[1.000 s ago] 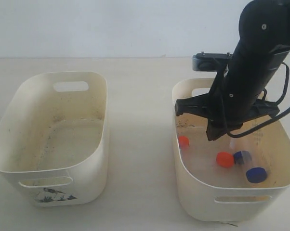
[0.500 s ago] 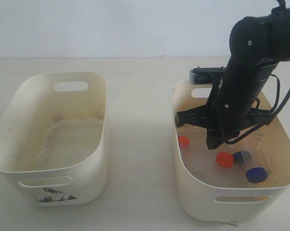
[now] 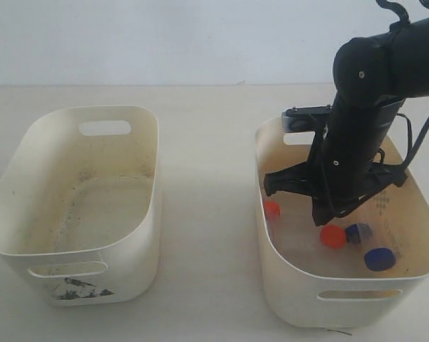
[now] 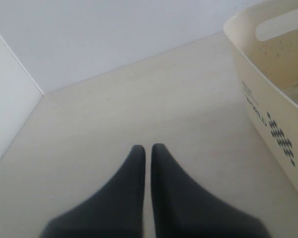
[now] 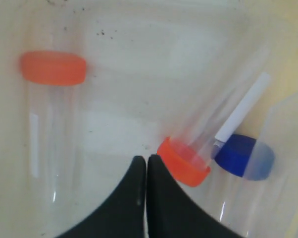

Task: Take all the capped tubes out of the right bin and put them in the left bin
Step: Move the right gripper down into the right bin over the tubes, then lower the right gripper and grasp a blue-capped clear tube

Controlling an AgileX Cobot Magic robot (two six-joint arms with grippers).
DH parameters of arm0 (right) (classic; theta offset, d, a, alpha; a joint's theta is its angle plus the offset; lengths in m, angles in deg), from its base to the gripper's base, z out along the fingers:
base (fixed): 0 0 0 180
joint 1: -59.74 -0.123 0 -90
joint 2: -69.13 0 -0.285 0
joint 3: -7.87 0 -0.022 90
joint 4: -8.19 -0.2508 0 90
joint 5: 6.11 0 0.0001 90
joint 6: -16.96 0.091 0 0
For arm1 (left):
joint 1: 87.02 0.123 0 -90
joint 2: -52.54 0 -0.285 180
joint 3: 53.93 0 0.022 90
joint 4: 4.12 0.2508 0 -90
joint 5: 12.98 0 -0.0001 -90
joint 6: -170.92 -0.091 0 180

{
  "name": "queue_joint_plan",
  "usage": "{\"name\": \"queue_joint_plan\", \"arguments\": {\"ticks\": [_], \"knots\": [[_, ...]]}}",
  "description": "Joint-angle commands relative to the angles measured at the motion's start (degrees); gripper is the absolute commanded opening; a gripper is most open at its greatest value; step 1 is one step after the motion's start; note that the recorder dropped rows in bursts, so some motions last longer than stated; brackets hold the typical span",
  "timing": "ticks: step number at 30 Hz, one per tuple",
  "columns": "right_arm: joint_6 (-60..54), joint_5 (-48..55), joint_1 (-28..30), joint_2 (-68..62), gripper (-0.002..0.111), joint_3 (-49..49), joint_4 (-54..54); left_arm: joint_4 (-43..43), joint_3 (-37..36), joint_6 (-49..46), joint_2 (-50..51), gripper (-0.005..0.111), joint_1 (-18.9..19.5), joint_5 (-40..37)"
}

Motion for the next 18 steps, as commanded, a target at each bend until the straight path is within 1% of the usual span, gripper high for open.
{"name": "queue_joint_plan", "arguments": {"ticks": [1, 12, 18], "knots": [[0.07, 3.00, 0.49, 0.10, 0.000, 0.07, 3.93, 0.06, 0.21, 0.54, 0.03, 0.004, 0.02, 0.13], [1.14, 5.32, 0.49, 0.10, 0.000, 0.07, 6.90, 0.06, 0.21, 0.54, 0.03, 0.004, 0.02, 0.13], [0.85, 4.07, 0.38, 0.10, 0.000, 0.07, 5.27, 0.06, 0.21, 0.54, 0.03, 0.004, 0.02, 0.13]]}}
